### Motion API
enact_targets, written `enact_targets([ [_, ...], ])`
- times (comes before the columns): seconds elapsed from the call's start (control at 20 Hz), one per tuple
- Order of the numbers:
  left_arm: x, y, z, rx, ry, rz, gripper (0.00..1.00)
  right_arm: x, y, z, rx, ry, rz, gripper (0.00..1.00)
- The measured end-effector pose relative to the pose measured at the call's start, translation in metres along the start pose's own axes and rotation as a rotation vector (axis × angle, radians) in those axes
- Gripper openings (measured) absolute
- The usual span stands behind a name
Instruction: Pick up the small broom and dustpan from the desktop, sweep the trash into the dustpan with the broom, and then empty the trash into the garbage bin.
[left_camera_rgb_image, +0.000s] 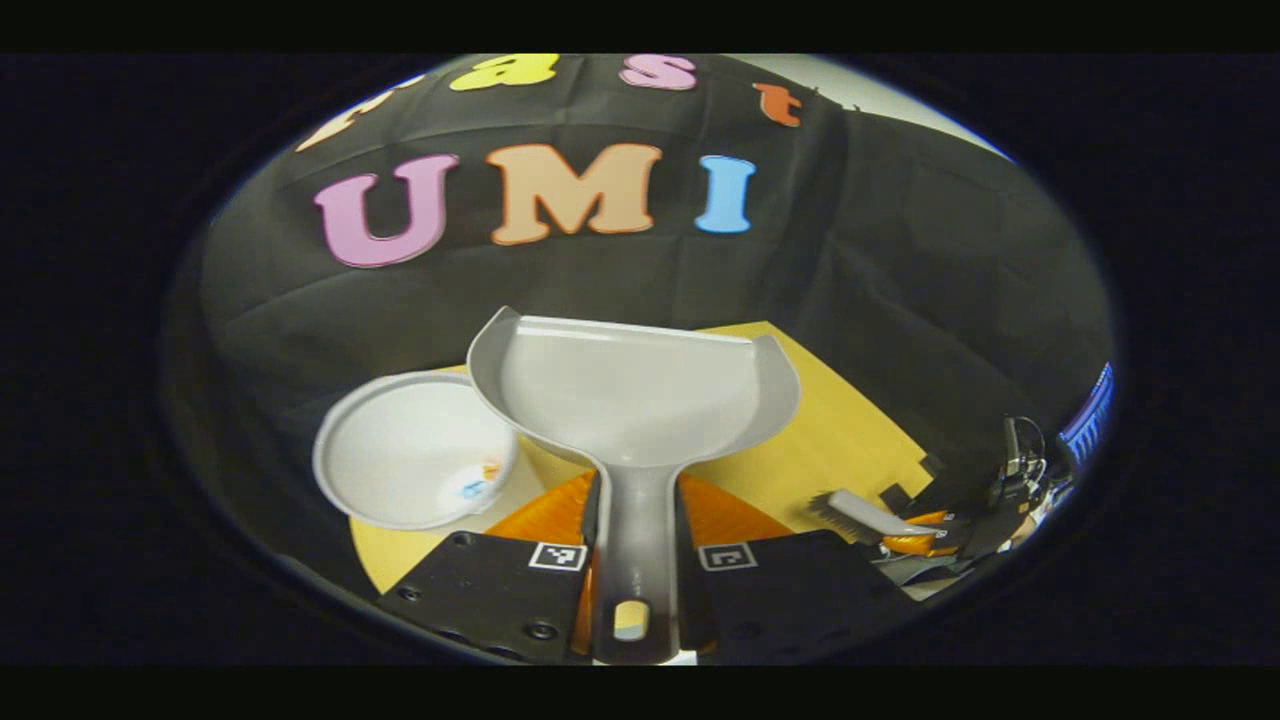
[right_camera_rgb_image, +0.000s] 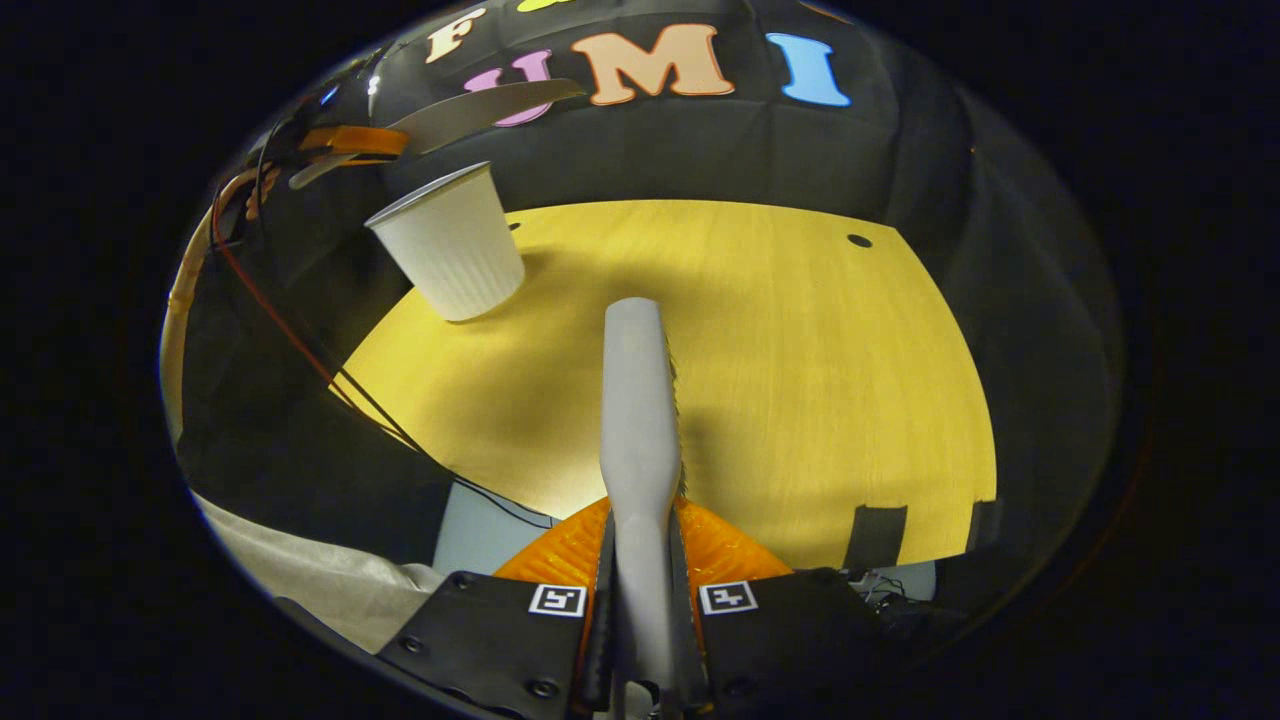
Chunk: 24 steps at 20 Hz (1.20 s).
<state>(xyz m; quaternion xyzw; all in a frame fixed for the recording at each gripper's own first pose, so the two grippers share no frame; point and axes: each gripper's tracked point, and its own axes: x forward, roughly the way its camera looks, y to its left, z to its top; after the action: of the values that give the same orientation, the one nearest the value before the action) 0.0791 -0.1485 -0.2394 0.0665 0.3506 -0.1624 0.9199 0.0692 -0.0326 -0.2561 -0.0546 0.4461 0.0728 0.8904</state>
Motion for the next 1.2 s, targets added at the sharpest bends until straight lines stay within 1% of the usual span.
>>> enact_targets([
  [0.05, 0.013, -0.017, -0.013, -0.019, 0.004, -0.028, 0.24, -0.001, 0.0, 0.0, 0.024, 0.002, -0.008, 0.27],
  [0.1, 0.021, -0.031, -0.029, -0.046, 0.018, -0.057, 0.26, -0.001, 0.0, 0.001, 0.039, 0.006, -0.017, 0.27],
  [0.15, 0.028, -0.041, -0.045, -0.076, 0.034, -0.072, 0.24, 0.0, -0.001, 0.001, 0.049, 0.007, -0.026, 0.25],
  [0.2, 0.033, -0.043, -0.061, -0.1, 0.051, -0.063, 0.27, 0.002, -0.001, 0.003, 0.058, 0.009, -0.035, 0.25],
  [0.25, 0.038, -0.042, -0.079, -0.11, 0.064, -0.027, 0.27, 0.004, -0.003, 0.003, 0.068, 0.009, -0.048, 0.27],
  [0.35, 0.048, -0.029, -0.114, -0.144, 0.09, 0.074, 0.26, 0.014, -0.004, 0.007, 0.103, 0.001, -0.085, 0.27],
  [0.4, 0.063, -0.027, -0.137, -0.175, 0.098, 0.11, 0.26, 0.021, -0.003, 0.011, 0.131, -0.005, -0.09, 0.27],
  [0.5, 0.08, -0.022, -0.167, -0.237, 0.118, 0.155, 0.27, 0.042, 0.002, 0.016, 0.191, -0.006, -0.084, 0.27],
  [0.6, 0.091, -0.019, -0.192, -0.283, 0.147, 0.181, 0.26, 0.069, 0.001, 0.02, 0.239, 0.002, -0.095, 0.27],
  [0.65, 0.096, -0.017, -0.202, -0.298, 0.162, 0.189, 0.27, 0.081, 0.0, 0.021, 0.251, 0.008, -0.108, 0.27],
  [0.75, 0.103, -0.013, -0.215, -0.325, 0.173, 0.211, 0.27, 0.099, 0.001, 0.026, 0.254, 0.025, -0.126, 0.27],
  [0.95, 0.106, -0.007, -0.228, -0.33, 0.198, 0.249, 0.27, 0.126, 0.001, 0.036, 0.194, 0.049, -0.158, 0.27],
  [1.05, 0.108, -0.006, -0.23, -0.341, 0.195, 0.273, 0.27, 0.134, -0.002, 0.044, 0.173, 0.04, -0.166, 0.27],
  [1.2, 0.111, -0.008, -0.231, -0.366, 0.184, 0.275, 0.29, 0.139, -0.001, 0.045, 0.181, 0.055, -0.157, 0.27],
])
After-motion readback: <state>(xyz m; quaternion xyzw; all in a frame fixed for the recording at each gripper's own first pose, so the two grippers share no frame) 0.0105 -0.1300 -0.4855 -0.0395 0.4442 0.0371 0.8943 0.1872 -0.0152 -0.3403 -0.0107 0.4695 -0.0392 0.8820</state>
